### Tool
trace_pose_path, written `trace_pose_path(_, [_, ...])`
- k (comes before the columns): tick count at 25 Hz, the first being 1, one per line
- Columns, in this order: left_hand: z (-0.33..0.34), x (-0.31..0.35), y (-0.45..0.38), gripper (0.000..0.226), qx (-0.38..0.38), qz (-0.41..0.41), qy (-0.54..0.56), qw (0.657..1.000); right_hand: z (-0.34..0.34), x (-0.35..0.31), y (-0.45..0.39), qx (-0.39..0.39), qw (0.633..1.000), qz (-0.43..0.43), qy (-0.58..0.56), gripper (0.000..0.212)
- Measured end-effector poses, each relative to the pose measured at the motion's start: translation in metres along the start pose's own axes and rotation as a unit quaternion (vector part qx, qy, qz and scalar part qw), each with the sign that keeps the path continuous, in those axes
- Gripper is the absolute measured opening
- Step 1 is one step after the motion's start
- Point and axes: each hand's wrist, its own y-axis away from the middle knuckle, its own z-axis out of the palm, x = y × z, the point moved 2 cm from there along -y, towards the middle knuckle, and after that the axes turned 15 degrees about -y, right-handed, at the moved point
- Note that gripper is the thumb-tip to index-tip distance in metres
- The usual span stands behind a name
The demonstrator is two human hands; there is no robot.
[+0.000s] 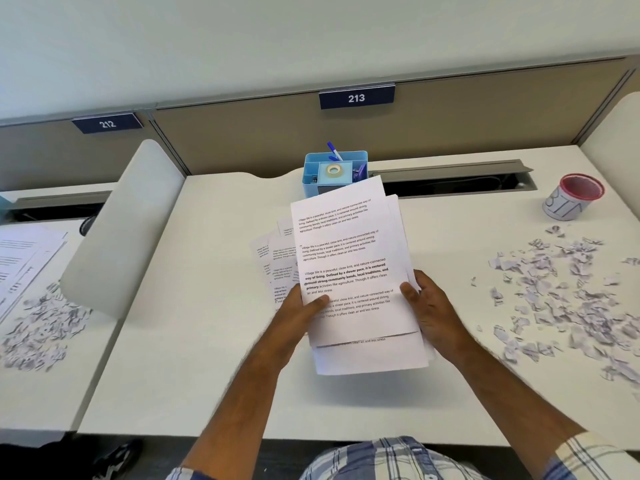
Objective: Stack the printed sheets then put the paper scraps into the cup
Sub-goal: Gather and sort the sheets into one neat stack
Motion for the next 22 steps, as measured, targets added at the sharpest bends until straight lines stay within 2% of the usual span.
trace_pose_path(5, [0.0,0.003,-0.007,0.042,0.062,0.017,-0.043,0.997,-0.004,-0.003,-0.005,-0.018,0.999,0.017,0.04,0.036])
trace_pose_path(11, [0.003,0.022,-0.008,0.035,0.12,0.066,-0.059,0.989,-0.002,-0.017,-0.013,-0.007,0.995,-0.022,0.095,0.039])
trace_pose_path(16, [0.005,0.032,-0.011,0.037,0.117,0.075,-0.058,0.989,-0.005,-0.017,-0.02,0.016,0.991,-0.032,0.128,0.046])
trace_pose_path(19, [0.008,0.032,-0.012,0.033,0.102,0.066,-0.057,0.991,-0.008,-0.011,-0.021,0.024,0.984,-0.017,0.176,0.037])
trace_pose_path(22, [0.011,0.033,-0.013,0.034,0.099,0.061,-0.051,0.992,-0.006,-0.012,-0.022,0.021,0.984,-0.018,0.177,0.03])
